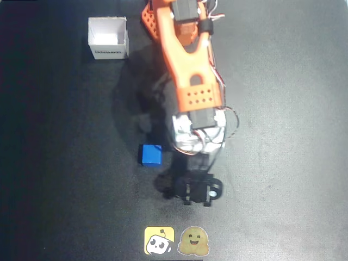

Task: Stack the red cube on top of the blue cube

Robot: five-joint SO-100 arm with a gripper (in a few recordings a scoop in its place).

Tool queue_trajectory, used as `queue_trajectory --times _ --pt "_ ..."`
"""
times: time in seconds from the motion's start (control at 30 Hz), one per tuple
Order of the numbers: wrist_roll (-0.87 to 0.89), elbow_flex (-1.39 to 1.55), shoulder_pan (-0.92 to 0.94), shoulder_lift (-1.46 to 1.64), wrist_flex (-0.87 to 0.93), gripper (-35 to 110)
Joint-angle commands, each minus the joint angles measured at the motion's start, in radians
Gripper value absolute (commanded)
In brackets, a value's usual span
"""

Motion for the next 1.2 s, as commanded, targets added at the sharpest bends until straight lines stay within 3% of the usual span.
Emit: queue_trajectory --times 0.0,0.37,0.77,1.17 --pt "-0.017 -0.057 0.023 0.109 0.083 0" --pt "-0.109 -0.058 0.153 0.259 0.236 0" --pt "-0.212 -0.021 0.302 0.268 0.249 0" --pt "-0.202 -0.035 0.298 0.235 0.215 0"
